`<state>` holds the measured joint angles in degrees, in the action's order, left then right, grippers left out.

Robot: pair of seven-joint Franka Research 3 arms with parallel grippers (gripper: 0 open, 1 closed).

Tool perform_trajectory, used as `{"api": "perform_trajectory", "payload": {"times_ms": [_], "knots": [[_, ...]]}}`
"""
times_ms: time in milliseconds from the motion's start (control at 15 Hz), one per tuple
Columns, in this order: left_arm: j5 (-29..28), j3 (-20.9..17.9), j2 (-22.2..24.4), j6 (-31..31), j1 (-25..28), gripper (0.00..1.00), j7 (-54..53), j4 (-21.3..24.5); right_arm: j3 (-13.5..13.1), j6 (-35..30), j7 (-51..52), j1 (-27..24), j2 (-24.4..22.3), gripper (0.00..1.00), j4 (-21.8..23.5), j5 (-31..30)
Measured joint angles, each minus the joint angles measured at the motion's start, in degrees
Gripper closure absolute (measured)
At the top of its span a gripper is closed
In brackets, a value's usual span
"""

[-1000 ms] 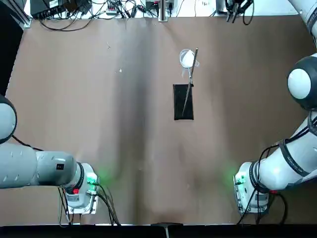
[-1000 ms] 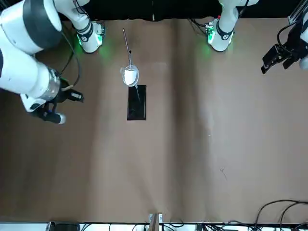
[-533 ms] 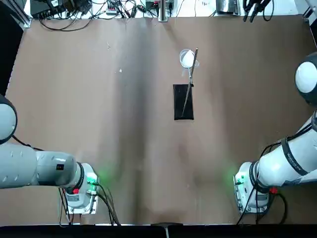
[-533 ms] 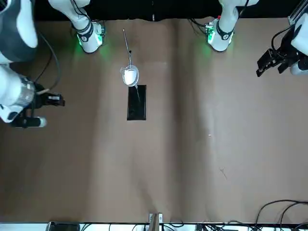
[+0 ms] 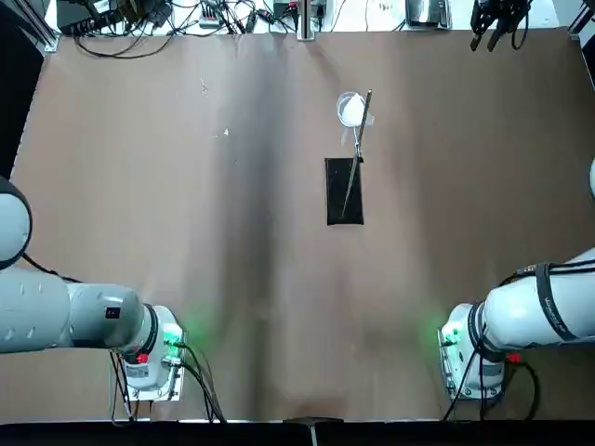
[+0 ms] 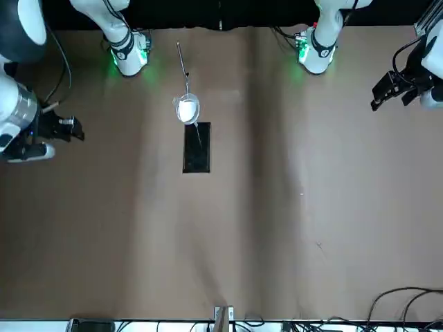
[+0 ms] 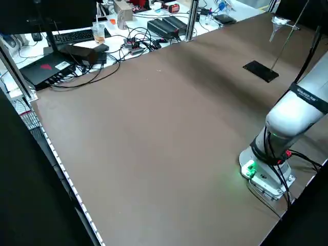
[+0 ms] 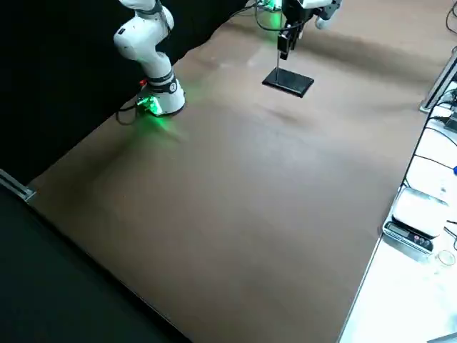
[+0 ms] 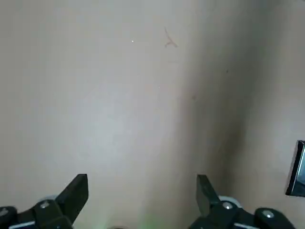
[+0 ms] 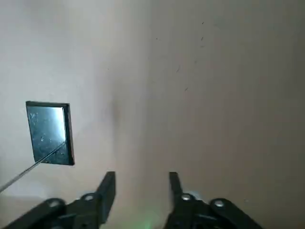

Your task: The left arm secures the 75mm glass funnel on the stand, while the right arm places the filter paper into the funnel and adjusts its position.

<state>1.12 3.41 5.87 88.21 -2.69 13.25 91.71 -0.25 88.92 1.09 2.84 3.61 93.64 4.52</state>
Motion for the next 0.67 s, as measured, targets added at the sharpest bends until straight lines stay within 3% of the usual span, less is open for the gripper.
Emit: {"api": "perform_trajectory", "payload": {"times_ms": [267, 400, 533, 667], "knots": [[-0.08, 0.02, -0.02, 0.00, -0.11, 0.00, -3.22, 0.04, 0.35, 0.57, 0.17, 0.05, -2.15, 0.19, 1.58, -0.18], [-0.08, 0.01, -0.10, 0.00, -0.04, 0.00, -3.22, 0.04, 0.38, 0.93, 0.17, 0.05, -2.12, 0.16, 1.65, -0.20], [-0.08, -0.03, -0.14, 0.00, 0.03, 0.00, -3.23, 0.04, 0.21, 1.14, 0.17, -0.11, -2.16, 0.00, 1.56, -0.30], [-0.08, -0.03, -0.15, 0.00, 0.03, 0.00, -3.23, 0.04, -0.06, 1.43, 0.17, -0.47, -2.35, 0.00, 1.22, -0.44]]}}
